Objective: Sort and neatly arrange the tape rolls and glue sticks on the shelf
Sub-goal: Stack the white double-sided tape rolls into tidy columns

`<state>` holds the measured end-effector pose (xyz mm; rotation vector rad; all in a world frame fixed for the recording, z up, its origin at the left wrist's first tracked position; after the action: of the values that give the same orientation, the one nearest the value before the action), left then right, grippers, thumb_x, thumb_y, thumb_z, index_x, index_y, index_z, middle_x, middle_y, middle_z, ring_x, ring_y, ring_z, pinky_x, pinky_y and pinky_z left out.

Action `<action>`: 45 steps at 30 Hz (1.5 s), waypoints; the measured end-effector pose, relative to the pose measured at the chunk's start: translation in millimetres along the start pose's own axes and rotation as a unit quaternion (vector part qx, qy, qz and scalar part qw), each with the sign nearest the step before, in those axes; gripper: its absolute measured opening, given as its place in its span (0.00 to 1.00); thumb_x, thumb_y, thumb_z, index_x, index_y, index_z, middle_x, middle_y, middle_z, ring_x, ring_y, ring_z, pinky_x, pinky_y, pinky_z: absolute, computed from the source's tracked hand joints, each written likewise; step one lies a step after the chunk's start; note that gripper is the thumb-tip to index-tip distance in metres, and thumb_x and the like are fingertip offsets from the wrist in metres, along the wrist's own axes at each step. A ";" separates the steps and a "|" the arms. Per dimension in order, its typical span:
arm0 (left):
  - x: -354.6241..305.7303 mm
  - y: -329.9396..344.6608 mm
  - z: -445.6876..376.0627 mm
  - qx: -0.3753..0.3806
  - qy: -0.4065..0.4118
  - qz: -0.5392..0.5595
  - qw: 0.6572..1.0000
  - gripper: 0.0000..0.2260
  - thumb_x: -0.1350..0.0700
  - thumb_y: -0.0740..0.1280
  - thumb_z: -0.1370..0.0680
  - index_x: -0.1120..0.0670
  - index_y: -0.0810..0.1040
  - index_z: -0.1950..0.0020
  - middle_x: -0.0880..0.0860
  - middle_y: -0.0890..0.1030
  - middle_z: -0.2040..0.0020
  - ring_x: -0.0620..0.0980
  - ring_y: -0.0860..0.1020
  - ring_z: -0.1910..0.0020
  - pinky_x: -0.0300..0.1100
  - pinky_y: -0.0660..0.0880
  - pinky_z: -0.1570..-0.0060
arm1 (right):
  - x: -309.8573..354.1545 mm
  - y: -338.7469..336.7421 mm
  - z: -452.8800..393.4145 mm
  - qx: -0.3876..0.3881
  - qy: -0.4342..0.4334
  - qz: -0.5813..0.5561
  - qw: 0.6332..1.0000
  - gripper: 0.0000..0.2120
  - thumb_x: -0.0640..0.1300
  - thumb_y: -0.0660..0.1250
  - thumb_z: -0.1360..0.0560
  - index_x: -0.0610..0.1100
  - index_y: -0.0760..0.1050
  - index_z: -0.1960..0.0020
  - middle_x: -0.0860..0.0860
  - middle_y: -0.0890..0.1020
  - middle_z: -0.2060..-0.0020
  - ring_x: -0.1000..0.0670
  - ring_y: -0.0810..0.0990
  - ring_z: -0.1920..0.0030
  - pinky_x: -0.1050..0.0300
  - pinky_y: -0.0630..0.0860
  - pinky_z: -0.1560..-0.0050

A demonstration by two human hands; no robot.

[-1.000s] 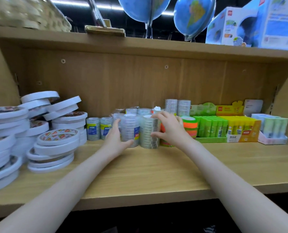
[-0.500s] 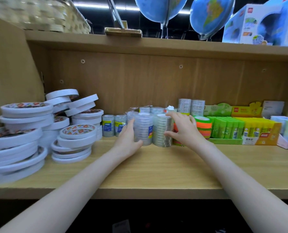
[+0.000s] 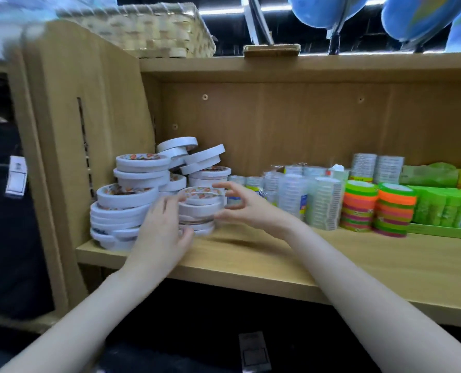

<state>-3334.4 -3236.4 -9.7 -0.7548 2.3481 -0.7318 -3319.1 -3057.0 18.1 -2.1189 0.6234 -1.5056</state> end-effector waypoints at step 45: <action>30.9 -95.7 -44.7 -0.047 0.055 -0.182 0.981 0.15 0.61 0.64 0.25 0.60 0.73 0.38 0.59 0.74 0.40 0.60 0.71 0.42 0.51 0.68 0.44 | 37.8 -26.0 0.0 -0.120 -0.045 0.238 0.963 0.18 0.47 0.68 0.26 0.44 0.72 0.38 0.49 0.76 0.39 0.50 0.72 0.37 0.65 0.65 0.47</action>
<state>-3351.9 -3308.3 71.7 -1.2358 2.3842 -0.8350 -3305.4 -3059.3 61.8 -1.9947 1.2310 -1.1048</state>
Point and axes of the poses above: each hand's wrist, its own z-axis away from the middle knuckle, its own y-axis out of the palm, x = y × z, the point moved 2 cm from there along -z, towards the middle knuckle
